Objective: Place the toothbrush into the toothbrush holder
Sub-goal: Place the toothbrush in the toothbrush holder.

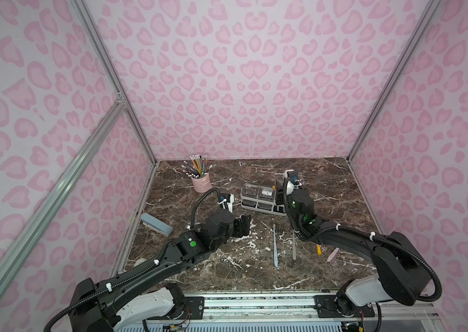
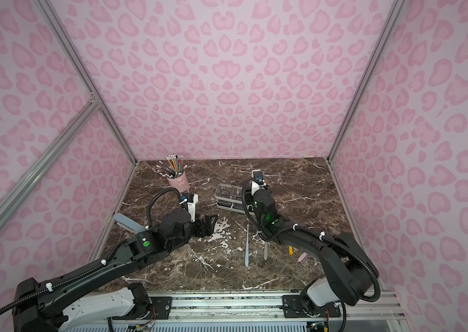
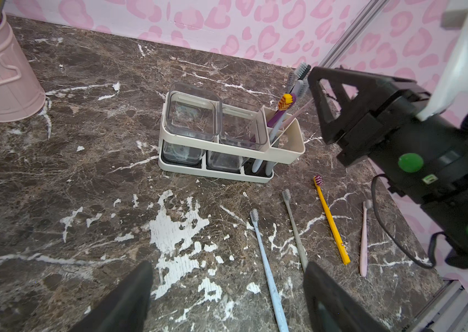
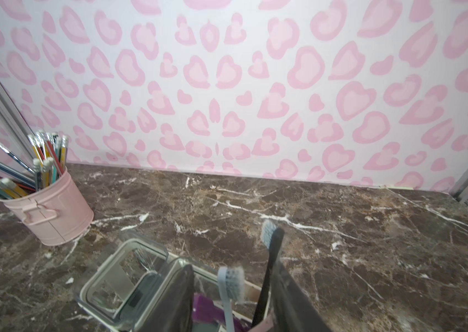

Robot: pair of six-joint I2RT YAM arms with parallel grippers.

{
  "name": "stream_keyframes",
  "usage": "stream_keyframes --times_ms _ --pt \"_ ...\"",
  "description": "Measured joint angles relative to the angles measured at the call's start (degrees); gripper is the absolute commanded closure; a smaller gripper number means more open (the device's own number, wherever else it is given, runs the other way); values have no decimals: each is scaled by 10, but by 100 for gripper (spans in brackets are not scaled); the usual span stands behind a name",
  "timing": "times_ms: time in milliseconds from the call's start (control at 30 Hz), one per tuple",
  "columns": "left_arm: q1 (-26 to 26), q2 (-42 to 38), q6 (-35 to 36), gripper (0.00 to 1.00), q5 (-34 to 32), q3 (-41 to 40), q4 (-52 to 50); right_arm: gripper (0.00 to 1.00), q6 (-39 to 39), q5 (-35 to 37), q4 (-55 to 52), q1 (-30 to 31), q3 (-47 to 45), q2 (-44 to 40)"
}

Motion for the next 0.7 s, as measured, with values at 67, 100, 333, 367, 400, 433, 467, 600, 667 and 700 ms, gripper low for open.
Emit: stream_keyframes --times_ms 67,100,333,367,400,433,467,600,667,700 --pt "0 0 0 16 0 0 0 41 2 2 -12 1 3 -19" --pt "0 0 0 15 0 0 0 39 9 2 -27 2 8 -32" --pt "0 5 -4 15 -2 6 -4 29 43 -1 -118 31 17 -97" --pt "0 5 -4 15 -3 8 -5 28 51 -2 -131 42 4 -107" --pt "0 5 -5 14 -4 11 -5 28 57 -3 -145 51 -8 -114" --pt "0 5 -5 14 -5 13 -5 28 67 -3 -160 60 -22 -119" --pt "0 4 -6 14 -5 14 -5 28 83 -5 -176 68 -34 -121" --pt "0 2 -12 14 -12 14 -19 30 144 -8 -224 81 -81 -122" --pt "0 2 -16 14 -16 14 -29 30 176 -9 -242 86 -100 -115" --pt "0 0 -19 14 -18 14 -33 30 186 -15 -248 88 -103 -109"
